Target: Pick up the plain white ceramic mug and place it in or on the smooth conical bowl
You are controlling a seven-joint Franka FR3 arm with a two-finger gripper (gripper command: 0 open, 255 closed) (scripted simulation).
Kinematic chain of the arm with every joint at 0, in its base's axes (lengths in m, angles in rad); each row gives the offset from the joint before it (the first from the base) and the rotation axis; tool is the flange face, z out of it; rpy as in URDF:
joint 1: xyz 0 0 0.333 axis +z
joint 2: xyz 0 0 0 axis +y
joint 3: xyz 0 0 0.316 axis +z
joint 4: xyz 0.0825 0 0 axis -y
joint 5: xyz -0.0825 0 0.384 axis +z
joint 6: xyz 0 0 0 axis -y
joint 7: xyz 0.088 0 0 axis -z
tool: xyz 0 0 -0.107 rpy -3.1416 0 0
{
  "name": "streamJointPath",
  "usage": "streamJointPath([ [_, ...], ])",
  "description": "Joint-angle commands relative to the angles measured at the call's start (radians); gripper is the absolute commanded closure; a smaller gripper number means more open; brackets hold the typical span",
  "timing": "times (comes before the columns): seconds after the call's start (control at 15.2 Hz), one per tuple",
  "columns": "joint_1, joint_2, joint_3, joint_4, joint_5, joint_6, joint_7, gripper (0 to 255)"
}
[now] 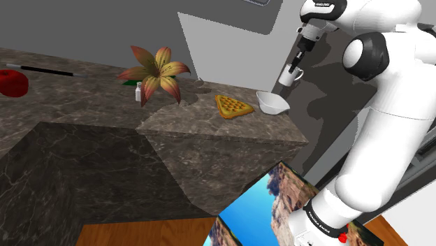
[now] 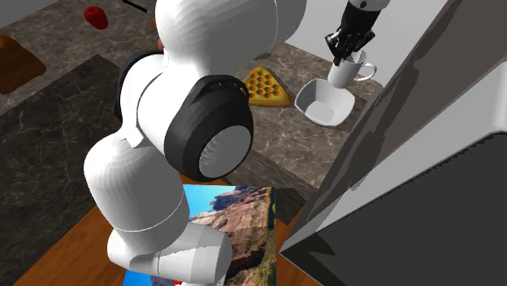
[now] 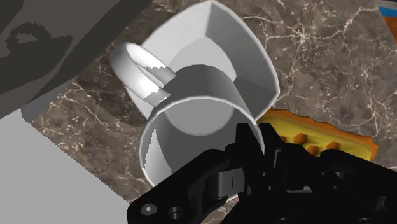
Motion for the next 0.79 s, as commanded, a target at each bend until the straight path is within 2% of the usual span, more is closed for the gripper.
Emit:
streamJointPath([
  [0.0,-0.024,0.041,0.004,0.04,0.026,-0.007,-0.016,255],
  [0.73,0.006,0.025,0.008,-0.132,0.02,0.148,-0.026,255],
])
